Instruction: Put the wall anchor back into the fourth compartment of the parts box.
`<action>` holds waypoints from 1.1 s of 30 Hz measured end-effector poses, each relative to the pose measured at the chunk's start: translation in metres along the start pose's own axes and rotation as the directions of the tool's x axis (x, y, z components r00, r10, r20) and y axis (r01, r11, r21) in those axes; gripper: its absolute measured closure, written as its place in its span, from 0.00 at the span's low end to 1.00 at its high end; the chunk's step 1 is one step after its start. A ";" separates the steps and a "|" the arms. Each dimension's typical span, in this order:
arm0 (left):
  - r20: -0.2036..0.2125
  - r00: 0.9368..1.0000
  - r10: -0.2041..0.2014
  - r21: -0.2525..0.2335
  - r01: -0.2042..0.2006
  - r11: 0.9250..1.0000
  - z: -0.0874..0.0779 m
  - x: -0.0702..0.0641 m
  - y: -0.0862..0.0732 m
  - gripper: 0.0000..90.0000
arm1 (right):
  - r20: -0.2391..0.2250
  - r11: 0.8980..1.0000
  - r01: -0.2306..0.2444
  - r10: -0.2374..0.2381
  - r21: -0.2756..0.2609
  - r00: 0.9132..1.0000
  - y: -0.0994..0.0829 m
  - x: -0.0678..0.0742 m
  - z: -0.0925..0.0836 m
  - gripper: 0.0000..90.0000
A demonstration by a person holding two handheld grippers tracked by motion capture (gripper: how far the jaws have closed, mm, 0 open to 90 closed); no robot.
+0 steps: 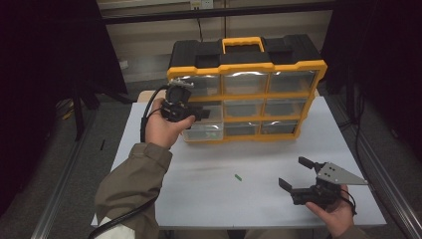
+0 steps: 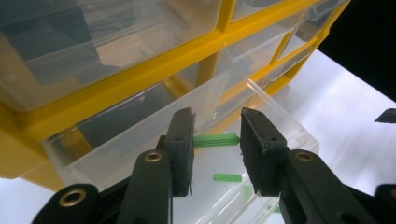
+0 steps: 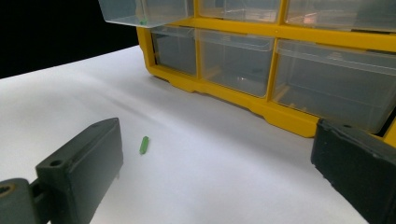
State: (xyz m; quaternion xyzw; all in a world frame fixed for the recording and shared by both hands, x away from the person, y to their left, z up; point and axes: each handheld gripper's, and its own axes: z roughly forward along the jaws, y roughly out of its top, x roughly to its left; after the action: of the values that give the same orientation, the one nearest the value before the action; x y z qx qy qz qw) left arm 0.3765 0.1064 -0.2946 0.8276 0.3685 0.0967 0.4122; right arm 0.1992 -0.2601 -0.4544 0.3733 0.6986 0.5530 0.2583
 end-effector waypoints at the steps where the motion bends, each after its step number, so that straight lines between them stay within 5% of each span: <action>1: 0.003 1.000 0.005 0.008 -0.005 1.000 0.000 0.001 -0.001 0.73 | 0.000 1.000 0.000 0.000 0.000 1.000 0.000 0.000 0.000 0.02; 11: -0.027 1.000 -0.014 -0.010 0.014 1.000 0.003 0.001 -0.005 0.73 | -0.002 1.000 0.002 -0.002 0.002 1.000 0.000 0.000 0.000 0.03; 19: -0.037 0.999 0.020 0.018 -0.020 1.000 0.004 0.000 -0.006 0.68 | -0.003 1.000 0.001 -0.001 0.003 1.000 0.000 0.000 0.000 0.03; 24: -0.015 1.000 0.020 0.013 -0.020 1.000 0.003 0.001 -0.004 0.68 | -0.002 1.000 0.001 -0.001 0.002 1.000 0.000 0.000 0.000 0.03; 26: -0.007 1.000 -0.009 -0.004 0.009 1.000 0.003 -0.001 -0.002 0.70 | -0.002 1.000 0.002 -0.002 0.002 1.000 0.000 0.000 0.000 0.03; 27: -0.011 1.000 0.021 0.015 -0.020 1.000 0.001 0.000 -0.001 0.71 | -0.004 1.000 0.002 -0.002 0.002 1.000 0.000 0.000 0.000 0.03; 33: 0.013 1.000 0.010 -0.008 -0.010 1.000 0.000 -0.006 0.005 0.77 | -0.003 1.000 0.003 -0.003 0.003 1.000 0.000 0.000 0.000 0.03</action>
State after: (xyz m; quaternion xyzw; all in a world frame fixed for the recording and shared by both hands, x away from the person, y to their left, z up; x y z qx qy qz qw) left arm 0.3748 0.1007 -0.2898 0.8285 0.3615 0.0948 0.4171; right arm 0.1990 -0.2600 -0.4545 0.3718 0.7004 0.5522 0.2575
